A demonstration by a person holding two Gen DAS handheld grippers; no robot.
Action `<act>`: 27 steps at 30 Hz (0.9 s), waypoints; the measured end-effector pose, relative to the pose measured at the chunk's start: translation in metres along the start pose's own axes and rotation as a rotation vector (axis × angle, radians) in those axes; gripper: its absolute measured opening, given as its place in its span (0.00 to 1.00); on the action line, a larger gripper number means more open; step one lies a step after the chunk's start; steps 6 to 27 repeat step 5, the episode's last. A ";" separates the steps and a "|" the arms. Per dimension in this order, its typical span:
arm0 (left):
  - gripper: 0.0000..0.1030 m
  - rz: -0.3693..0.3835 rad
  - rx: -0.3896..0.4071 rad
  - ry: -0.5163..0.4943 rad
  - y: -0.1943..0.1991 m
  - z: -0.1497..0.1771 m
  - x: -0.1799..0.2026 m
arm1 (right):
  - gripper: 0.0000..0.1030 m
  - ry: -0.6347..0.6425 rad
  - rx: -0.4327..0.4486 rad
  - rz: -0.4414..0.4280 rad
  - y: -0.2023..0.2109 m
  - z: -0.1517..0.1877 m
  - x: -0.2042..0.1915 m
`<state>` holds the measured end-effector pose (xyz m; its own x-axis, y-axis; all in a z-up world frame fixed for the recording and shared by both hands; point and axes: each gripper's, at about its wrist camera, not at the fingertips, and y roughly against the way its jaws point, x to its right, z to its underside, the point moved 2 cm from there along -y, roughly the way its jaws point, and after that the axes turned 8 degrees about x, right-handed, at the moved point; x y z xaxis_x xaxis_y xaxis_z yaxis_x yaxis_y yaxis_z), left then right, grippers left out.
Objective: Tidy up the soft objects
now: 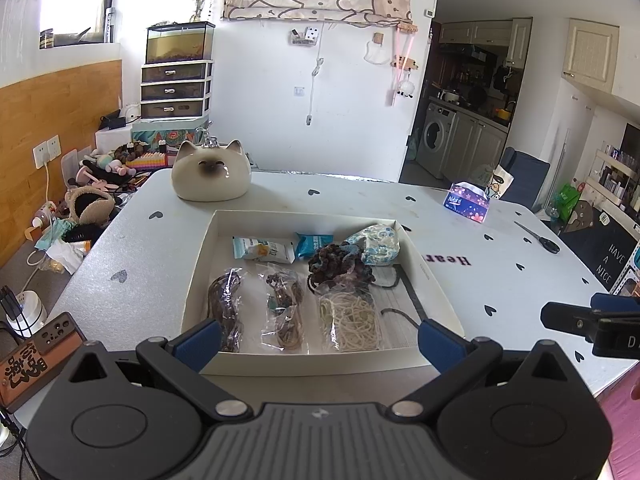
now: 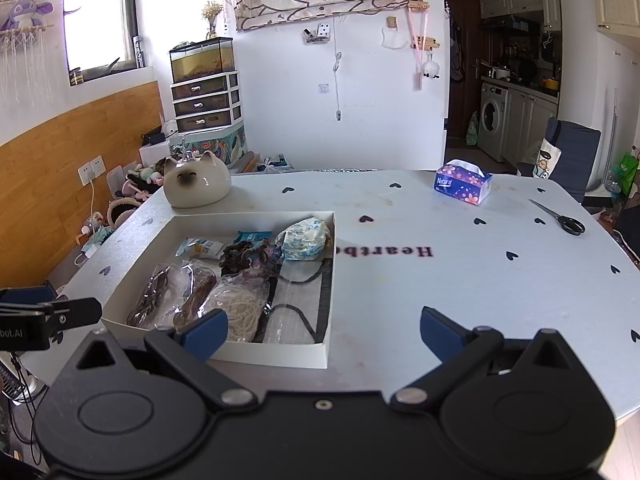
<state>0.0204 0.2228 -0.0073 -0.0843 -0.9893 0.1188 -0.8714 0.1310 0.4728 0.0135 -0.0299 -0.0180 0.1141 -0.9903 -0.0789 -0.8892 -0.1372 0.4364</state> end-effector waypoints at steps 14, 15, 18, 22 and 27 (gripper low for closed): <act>1.00 -0.006 0.000 0.001 0.001 -0.001 -0.003 | 1.00 -0.001 0.001 -0.001 0.001 0.000 -0.001; 1.00 -0.006 0.000 0.001 0.001 -0.001 -0.003 | 1.00 -0.001 0.001 -0.001 0.001 0.000 -0.001; 1.00 -0.006 0.000 0.001 0.001 -0.001 -0.003 | 1.00 -0.001 0.001 -0.001 0.001 0.000 -0.001; 1.00 -0.006 0.000 0.001 0.001 -0.001 -0.003 | 1.00 -0.001 0.001 -0.001 0.001 0.000 -0.001; 1.00 -0.006 0.000 0.001 0.001 -0.001 -0.003 | 1.00 -0.001 0.001 -0.001 0.001 0.000 -0.001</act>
